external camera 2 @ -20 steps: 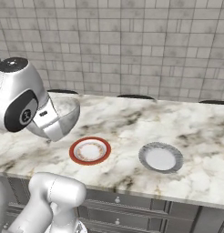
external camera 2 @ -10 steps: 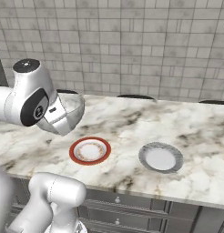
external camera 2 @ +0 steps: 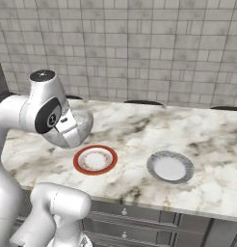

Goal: Move the bowls from the cabinet to the plates on the dining table.

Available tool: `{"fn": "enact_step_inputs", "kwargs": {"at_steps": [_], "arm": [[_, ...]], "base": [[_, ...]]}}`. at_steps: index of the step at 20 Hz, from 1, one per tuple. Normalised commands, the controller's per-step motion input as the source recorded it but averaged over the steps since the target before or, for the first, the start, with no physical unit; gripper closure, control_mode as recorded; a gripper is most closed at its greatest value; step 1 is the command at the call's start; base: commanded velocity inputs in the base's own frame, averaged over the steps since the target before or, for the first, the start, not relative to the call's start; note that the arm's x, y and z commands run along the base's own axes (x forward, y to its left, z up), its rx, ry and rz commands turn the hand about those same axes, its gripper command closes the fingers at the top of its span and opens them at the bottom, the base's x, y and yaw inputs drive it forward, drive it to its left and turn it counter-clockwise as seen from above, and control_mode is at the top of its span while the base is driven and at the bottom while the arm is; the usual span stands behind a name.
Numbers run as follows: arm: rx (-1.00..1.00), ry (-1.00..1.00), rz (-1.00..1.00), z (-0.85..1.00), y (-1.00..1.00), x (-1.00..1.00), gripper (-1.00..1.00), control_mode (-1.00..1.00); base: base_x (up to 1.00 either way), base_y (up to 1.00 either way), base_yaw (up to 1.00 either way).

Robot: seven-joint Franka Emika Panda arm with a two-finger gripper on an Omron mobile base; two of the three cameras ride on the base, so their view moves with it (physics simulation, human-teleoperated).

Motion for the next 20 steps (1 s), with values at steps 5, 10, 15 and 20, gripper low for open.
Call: {"fn": "enact_step_inputs", "kwargs": {"at_steps": [5,10,15,20], "arm": [[0.01,0.00,0.00,-0.35,-0.01,0.14,1.00,-1.00],[0.01,0.00,0.00,-0.27,0.00,0.28,1.00,-1.00],[0.00,0.01,0.00,-0.13,0.00,0.27,1.00,-1.00],[0.00,0.02,0.00,-0.10,-0.02,0.39,1.00,-1.00]], "base": [[0.00,0.00,0.00],[0.00,0.00,0.00],[0.00,0.00,0.00],[0.00,0.00,0.00]]}}
